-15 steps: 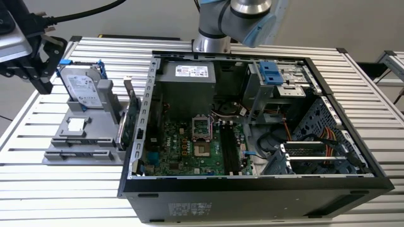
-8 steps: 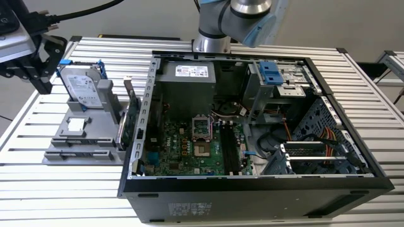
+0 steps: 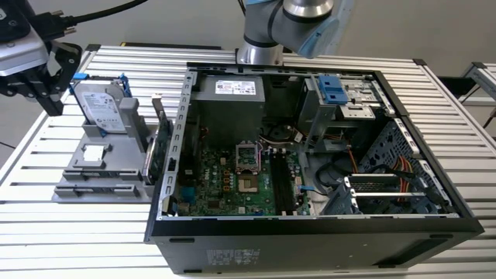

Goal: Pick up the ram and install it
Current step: 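Reach for the ram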

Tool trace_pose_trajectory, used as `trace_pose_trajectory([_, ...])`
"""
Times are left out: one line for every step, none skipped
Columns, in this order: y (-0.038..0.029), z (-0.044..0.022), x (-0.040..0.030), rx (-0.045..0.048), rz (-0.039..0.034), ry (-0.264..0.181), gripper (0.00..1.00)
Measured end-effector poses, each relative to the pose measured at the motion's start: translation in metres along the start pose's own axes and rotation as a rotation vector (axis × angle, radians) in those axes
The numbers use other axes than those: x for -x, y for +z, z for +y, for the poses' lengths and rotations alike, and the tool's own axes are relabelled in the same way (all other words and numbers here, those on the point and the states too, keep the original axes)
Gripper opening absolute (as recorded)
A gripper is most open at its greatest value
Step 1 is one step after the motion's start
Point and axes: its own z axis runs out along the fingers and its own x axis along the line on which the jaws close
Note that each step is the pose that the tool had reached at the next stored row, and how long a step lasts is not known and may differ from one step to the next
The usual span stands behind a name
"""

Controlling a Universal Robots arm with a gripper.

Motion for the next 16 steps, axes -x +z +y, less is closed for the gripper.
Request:
trace_pose_trajectory([0.0,0.0,0.0,0.0,0.0005,-0.008,0.0])
trace_pose_trajectory([0.0,0.0,0.0,0.0,0.001,-0.017,0.0])
trace_pose_trajectory([0.0,0.0,0.0,0.0,0.0014,-0.025,0.0])
trace_pose_trajectory([0.0,0.0,0.0,0.0,0.0019,-0.034,0.0])
trace_pose_trajectory([0.0,0.0,0.0,0.0,0.0024,-0.043,0.0])
trace_pose_trajectory([0.0,0.0,0.0,-0.0001,0.0029,-0.051,0.0])
trace_pose_trajectory([0.0,0.0,0.0,-0.0001,0.0034,-0.06,0.0])
trace_pose_trajectory([0.0,0.0,0.0,-0.0002,0.0038,-0.07,0.0])
trace_pose_trajectory([0.0,0.0,0.0,-0.0002,0.0044,-0.079,0.0])
trace_pose_trajectory([0.0,0.0,0.0,-0.0002,0.0049,-0.089,0.0])
trace_pose_trajectory([0.0,0.0,0.0,-0.0002,0.0054,-0.097,0.0])
trace_pose_trajectory([0.0,0.0,0.0,-0.0003,0.0059,-0.107,0.0])
trace_pose_trajectory([0.0,0.0,0.0,-0.0003,0.0065,-0.117,0.0])
trace_pose_trajectory([0.0,0.0,0.0,-0.0003,0.007,-0.126,0.0])
trace_pose_trajectory([0.0,0.0,0.0,-0.0004,0.0076,-0.136,0.0])
trace_pose_trajectory([0.0,0.0,0.0,-0.0005,0.0081,-0.146,0.0])
